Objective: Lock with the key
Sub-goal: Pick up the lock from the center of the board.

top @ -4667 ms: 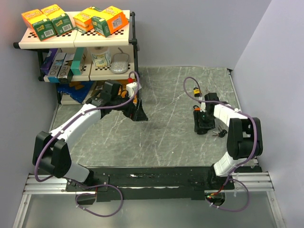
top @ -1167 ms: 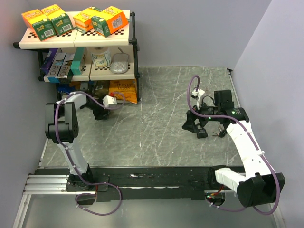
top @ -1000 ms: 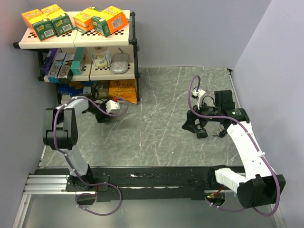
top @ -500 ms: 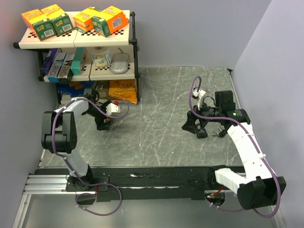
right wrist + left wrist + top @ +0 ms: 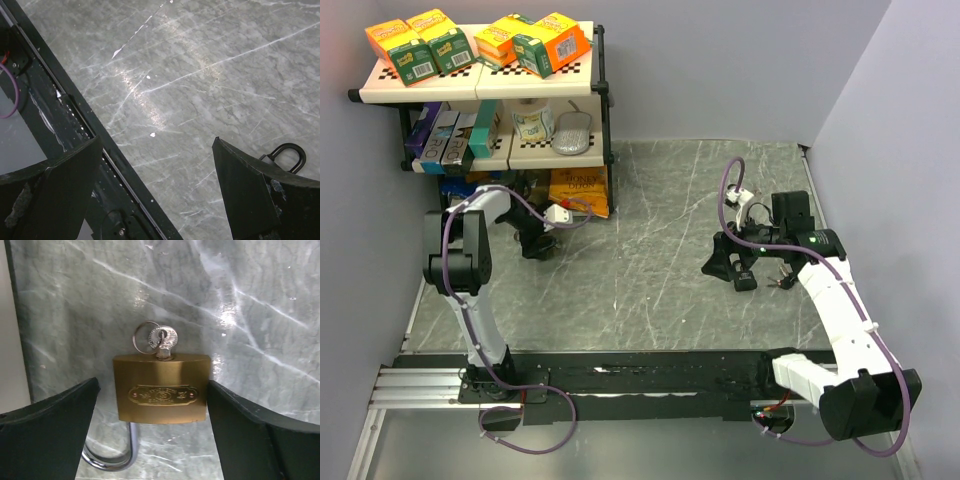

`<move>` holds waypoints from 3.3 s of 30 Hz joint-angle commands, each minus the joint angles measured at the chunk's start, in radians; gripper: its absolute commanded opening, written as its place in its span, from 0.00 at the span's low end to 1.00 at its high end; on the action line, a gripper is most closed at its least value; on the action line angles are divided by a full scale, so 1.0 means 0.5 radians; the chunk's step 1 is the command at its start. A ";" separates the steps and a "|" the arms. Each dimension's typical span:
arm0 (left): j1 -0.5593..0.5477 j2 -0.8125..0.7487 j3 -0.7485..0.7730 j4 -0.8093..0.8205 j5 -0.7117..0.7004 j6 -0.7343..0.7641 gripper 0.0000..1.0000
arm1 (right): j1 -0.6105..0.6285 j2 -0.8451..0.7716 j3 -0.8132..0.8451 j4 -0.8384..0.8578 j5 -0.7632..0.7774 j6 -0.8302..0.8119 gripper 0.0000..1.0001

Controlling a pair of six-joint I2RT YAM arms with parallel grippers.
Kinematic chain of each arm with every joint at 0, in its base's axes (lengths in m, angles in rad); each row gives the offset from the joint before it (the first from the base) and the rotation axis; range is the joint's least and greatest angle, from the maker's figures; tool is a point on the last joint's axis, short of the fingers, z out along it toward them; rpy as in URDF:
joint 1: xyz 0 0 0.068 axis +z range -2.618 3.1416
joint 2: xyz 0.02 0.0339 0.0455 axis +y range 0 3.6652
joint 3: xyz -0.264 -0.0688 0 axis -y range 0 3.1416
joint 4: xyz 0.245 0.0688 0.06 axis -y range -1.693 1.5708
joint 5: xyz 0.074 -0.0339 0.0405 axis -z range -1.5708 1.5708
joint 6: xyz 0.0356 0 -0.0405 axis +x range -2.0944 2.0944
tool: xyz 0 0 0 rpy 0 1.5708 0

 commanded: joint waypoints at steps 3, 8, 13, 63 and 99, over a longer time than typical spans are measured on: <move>0.000 0.086 0.017 -0.101 -0.017 0.150 0.87 | -0.004 0.025 0.020 0.027 -0.013 0.051 1.00; 0.000 0.055 -0.173 -0.125 -0.069 0.150 0.79 | -0.004 0.068 0.038 0.012 -0.047 0.033 1.00; 0.000 0.018 -0.277 -0.088 -0.112 0.101 0.72 | -0.007 0.105 0.069 0.000 -0.068 0.020 1.00; -1.789 -0.859 0.186 0.145 -0.284 -0.896 0.01 | 0.275 0.335 -0.443 1.279 -0.577 1.520 0.82; -1.952 -0.844 0.278 0.424 -0.431 -1.270 0.40 | 0.440 0.498 -0.566 1.875 -0.798 2.064 0.00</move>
